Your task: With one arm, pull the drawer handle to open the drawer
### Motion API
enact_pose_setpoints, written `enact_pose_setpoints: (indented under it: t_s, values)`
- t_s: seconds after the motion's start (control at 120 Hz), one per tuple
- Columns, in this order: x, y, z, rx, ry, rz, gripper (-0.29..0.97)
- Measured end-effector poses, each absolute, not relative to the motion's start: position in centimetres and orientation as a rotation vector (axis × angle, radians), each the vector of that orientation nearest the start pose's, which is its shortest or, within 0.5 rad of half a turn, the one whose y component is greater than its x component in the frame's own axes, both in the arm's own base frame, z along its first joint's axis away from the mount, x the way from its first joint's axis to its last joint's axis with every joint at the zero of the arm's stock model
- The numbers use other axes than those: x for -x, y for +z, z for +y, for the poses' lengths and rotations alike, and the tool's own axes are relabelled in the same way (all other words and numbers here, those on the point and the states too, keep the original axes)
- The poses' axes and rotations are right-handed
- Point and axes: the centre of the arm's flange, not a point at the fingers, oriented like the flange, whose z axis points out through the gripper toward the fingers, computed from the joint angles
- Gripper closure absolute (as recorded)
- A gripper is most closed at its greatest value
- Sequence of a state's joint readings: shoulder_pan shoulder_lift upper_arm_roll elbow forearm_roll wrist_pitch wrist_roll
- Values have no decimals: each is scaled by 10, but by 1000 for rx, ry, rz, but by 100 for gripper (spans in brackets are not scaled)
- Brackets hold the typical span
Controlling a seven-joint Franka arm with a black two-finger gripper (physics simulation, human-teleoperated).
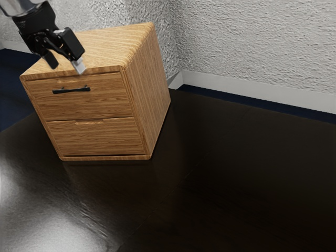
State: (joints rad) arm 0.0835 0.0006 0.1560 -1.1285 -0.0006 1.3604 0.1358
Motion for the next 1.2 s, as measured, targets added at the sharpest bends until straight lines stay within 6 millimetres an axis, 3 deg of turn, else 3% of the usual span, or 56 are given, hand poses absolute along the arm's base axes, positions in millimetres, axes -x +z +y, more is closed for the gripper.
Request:
enact_pose_setpoints:
  t_s: [0.2,0.417,0.517,0.608,0.725,0.925,1.058,1.2]
  values:
    - [-504,787,117,3084,-281,-225,0]
    - [-516,786,51,3106,-284,-211,0]
    - [-518,784,25,3106,-284,-412,0]
    - [-519,786,15,3067,-306,-683,0]
    - [-521,786,22,2986,-328,-1024,0]
    - [-524,783,58,2791,-350,-1527,0]
    - [-528,771,77,2659,-337,-1764,0]
    - [-528,759,84,2552,-321,-1936,0]
